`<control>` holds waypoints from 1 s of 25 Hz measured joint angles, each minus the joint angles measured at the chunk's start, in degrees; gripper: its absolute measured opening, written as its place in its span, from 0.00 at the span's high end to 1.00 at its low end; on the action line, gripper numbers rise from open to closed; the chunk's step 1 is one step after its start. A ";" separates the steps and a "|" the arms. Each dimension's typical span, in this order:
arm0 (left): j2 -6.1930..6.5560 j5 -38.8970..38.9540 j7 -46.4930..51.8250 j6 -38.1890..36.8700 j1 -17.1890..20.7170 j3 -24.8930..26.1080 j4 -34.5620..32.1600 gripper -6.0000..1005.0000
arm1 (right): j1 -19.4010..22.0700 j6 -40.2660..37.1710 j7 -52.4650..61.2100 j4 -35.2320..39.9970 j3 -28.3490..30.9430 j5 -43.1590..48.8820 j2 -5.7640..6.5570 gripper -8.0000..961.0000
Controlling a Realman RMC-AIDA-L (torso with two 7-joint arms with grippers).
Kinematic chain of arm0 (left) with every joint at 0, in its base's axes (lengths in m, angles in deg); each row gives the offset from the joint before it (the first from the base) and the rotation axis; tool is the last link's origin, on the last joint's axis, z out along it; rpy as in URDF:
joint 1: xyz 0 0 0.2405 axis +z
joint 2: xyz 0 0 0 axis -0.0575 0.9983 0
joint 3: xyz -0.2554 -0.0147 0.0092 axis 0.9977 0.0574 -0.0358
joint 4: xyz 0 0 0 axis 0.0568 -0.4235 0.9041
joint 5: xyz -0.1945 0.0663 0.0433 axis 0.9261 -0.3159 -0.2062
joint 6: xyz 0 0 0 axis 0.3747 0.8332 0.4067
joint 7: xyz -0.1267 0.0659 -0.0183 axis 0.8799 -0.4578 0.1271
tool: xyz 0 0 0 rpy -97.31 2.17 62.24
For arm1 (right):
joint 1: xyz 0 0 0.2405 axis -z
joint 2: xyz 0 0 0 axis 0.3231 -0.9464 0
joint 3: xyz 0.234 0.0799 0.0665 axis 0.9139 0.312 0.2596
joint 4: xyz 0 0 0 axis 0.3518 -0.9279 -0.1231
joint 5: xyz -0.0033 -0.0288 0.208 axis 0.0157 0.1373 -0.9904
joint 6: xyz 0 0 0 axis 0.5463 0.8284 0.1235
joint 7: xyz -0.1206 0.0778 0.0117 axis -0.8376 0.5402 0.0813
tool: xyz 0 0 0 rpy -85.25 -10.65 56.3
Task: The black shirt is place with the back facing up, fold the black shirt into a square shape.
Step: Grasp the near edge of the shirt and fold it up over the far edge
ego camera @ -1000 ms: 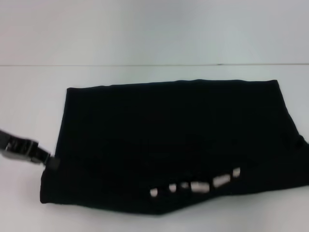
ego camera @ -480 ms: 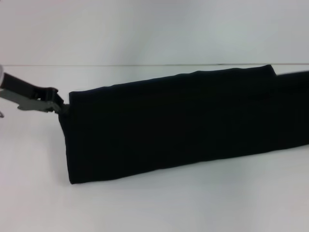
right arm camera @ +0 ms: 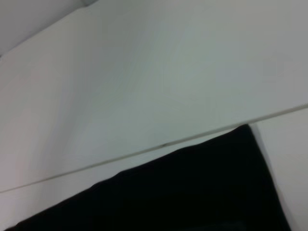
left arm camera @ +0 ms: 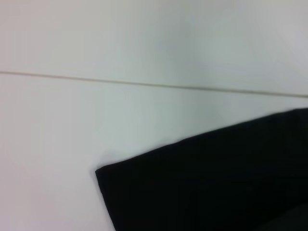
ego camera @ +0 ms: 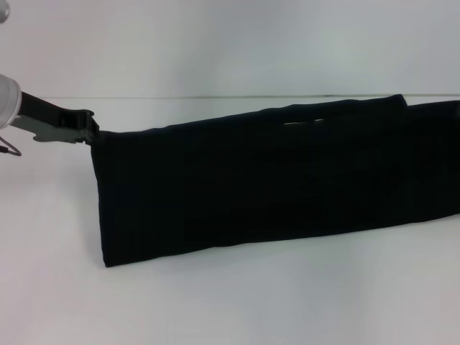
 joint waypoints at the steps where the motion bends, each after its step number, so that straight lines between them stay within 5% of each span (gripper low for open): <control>1: -0.03 0.07 0.00 0.07 0.18 0.19 -0.47 0.96 | 0.10 -1.32 0.31 0.48 0.11 -0.01 0.03 0.93; 7: -0.12 0.23 1.57 0.56 0.18 0.51 -4.40 0.96 | 0.54 -7.50 1.77 5.25 1.63 -1.25 0.38 0.93; 12: -0.17 -0.41 3.99 3.91 -1.43 -0.08 -5.11 0.96 | 0.33 -1.21 1.62 5.72 0.68 -4.24 0.15 0.93; 25: -3.72 -6.35 5.70 21.14 -4.11 -3.84 1.92 0.96 | -3.04 35.98 -0.95 -7.57 -11.01 -4.59 -5.94 0.93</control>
